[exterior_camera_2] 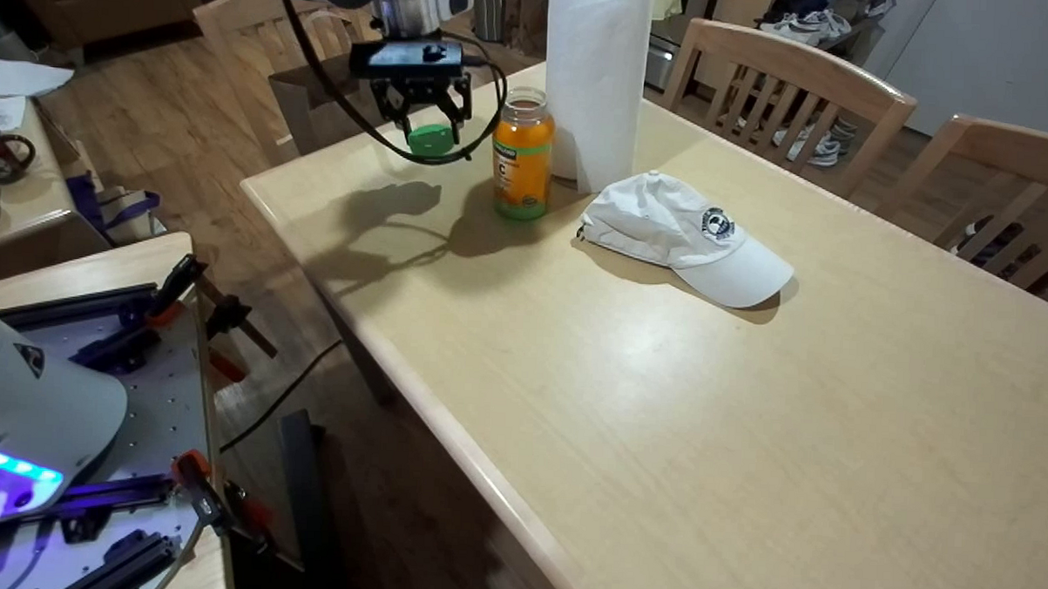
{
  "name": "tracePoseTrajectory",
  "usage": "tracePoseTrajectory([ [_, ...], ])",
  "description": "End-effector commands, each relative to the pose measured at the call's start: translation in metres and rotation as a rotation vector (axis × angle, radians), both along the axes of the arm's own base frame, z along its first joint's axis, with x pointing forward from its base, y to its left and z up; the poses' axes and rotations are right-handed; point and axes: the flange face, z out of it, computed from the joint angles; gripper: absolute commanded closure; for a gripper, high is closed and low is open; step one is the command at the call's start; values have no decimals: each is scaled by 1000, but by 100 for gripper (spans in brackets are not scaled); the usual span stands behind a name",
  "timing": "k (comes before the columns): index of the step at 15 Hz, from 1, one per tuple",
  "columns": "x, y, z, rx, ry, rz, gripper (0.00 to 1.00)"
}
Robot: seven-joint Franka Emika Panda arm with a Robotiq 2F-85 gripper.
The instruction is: Take the lid off the orange bottle
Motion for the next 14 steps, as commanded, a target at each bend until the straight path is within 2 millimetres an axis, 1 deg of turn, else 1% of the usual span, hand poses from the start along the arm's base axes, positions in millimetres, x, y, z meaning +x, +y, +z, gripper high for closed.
tracePoseTrajectory([
  [1,14,17,2,-54,-91,120,50],
  [4,14,32,1,30,-119,170,50],
  [8,5,50,-3,112,-105,222,50],
  [12,-5,53,-10,190,-18,292,50],
  [14,-5,49,-15,189,20,336,50],
])
